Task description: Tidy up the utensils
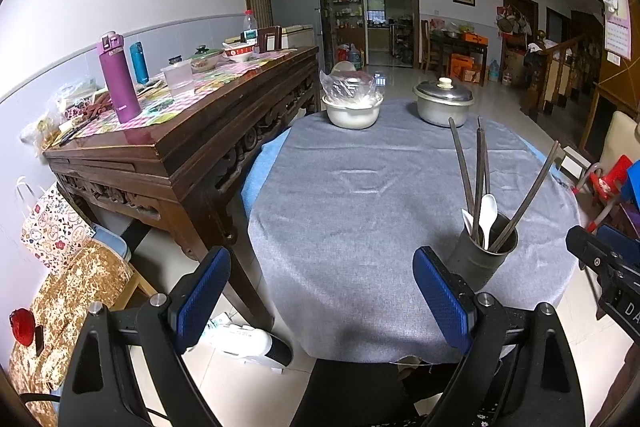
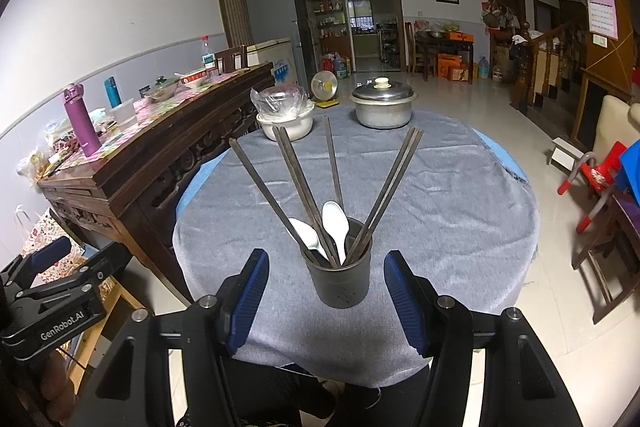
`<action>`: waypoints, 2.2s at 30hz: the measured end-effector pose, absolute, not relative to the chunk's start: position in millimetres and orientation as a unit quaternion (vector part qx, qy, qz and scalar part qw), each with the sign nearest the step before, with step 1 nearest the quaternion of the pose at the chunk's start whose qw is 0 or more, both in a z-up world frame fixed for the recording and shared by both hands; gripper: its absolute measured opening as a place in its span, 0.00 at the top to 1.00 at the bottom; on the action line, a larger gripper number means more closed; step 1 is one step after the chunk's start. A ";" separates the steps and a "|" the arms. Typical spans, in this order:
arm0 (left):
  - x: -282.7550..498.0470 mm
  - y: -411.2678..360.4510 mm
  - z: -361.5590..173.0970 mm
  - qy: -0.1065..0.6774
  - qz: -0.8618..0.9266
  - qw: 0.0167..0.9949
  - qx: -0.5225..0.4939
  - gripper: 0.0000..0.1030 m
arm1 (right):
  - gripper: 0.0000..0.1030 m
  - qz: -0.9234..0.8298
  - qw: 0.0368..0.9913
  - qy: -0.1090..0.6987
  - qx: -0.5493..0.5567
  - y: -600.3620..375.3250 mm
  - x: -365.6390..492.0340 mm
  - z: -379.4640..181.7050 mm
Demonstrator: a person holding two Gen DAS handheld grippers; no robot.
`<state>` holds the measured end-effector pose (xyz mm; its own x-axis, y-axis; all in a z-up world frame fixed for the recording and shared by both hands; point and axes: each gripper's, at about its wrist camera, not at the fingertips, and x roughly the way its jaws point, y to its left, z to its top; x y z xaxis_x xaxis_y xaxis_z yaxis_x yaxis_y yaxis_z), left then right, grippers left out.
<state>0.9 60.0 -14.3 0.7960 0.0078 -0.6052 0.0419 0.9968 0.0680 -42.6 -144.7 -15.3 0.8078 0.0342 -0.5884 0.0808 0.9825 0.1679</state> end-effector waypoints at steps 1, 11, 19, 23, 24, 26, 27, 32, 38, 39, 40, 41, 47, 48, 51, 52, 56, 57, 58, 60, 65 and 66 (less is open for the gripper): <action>-0.2 59.4 -13.2 0.318 -0.009 0.947 0.039 0.10 | 0.38 -0.012 0.947 0.309 0.093 -145.3 -43.4 -14.5; -3.9 49.7 -2.9 0.306 -0.010 0.951 0.047 0.10 | 0.38 -0.014 0.949 0.298 0.099 -153.3 -50.7 -8.5; -2.3 39.0 -0.6 0.307 -0.014 0.950 0.054 0.10 | 0.38 -0.013 0.949 0.297 0.106 -159.2 -52.2 -8.8; -0.3 33.8 1.2 0.306 -0.015 0.950 0.056 0.10 | 0.38 -0.013 0.950 0.294 0.107 -164.7 -52.2 -7.3; -0.4 31.9 1.7 0.305 -0.016 0.950 0.058 0.10 | 0.38 -0.013 0.949 0.294 0.110 -166.8 -51.8 -7.4; -0.6 28.7 2.5 0.304 -0.017 0.950 0.062 0.10 | 0.38 -0.014 0.948 0.296 0.113 -170.0 -50.4 -8.2; -1.5 26.6 2.9 0.304 -0.017 0.950 0.065 0.10 | 0.38 -0.014 0.948 0.298 0.116 -171.7 -49.9 -9.3; -4.6 22.4 4.3 0.303 -0.017 0.950 0.070 0.10 | 0.38 -0.013 0.947 0.299 0.117 -172.8 -52.2 -11.7; -7.4 21.8 6.3 0.297 -0.017 0.952 0.076 0.10 | 0.38 -0.011 0.949 0.295 0.114 -168.9 -53.4 -8.7; -7.3 22.0 6.4 0.296 -0.017 0.952 0.077 0.10 | 0.38 -0.010 0.949 0.294 0.115 -167.9 -52.2 -8.1; -7.0 22.8 6.6 0.295 -0.017 0.952 0.078 0.10 | 0.38 -0.010 0.949 0.294 0.113 -166.6 -50.8 -7.7; -6.1 24.2 6.7 0.294 -0.014 0.953 0.076 0.10 | 0.37 -0.011 0.949 0.294 0.111 -165.7 -49.1 -7.3; 0.0 29.1 2.7 0.299 -0.014 0.952 0.066 0.10 | 0.38 -0.020 0.951 0.291 0.098 -163.5 -42.0 -3.1; 1.3 29.4 1.7 0.300 -0.015 0.952 0.064 0.10 | 0.37 -0.020 0.951 0.292 0.097 -163.5 -40.6 -2.5; 4.8 29.8 0.4 0.303 -0.016 0.951 0.062 0.10 | 0.37 -0.021 0.950 0.296 0.094 -161.8 -36.9 -3.3; 6.0 30.0 -0.1 0.304 -0.016 0.951 0.061 0.10 | 0.37 -0.020 0.950 0.297 0.093 -161.1 -35.6 -4.3; 11.4 28.7 -2.1 0.308 -0.018 0.949 0.062 0.10 | 0.37 -0.019 0.948 0.305 0.092 -160.9 -30.5 -8.9; 12.5 28.1 -2.5 0.308 -0.018 0.949 0.062 0.10 | 0.37 -0.019 0.947 0.307 0.093 -161.1 -29.3 -10.1; 12.6 28.0 -2.7 0.309 -0.019 0.949 0.061 0.10 | 0.37 -0.019 0.947 0.308 0.094 -161.8 -27.8 -10.9; 15.4 27.4 -3.8 0.311 -0.021 0.948 0.061 0.10 | 0.37 -0.020 0.946 0.308 0.096 -163.0 -26.4 -12.0; 19.8 23.4 -5.9 0.313 -0.024 0.947 0.066 0.10 | 0.37 -0.023 0.946 0.308 0.100 -166.9 -23.1 -16.4; 20.9 22.6 -6.1 0.315 -0.025 0.947 0.065 0.10 | 0.37 -0.024 0.946 0.309 0.100 -167.6 -22.2 -17.5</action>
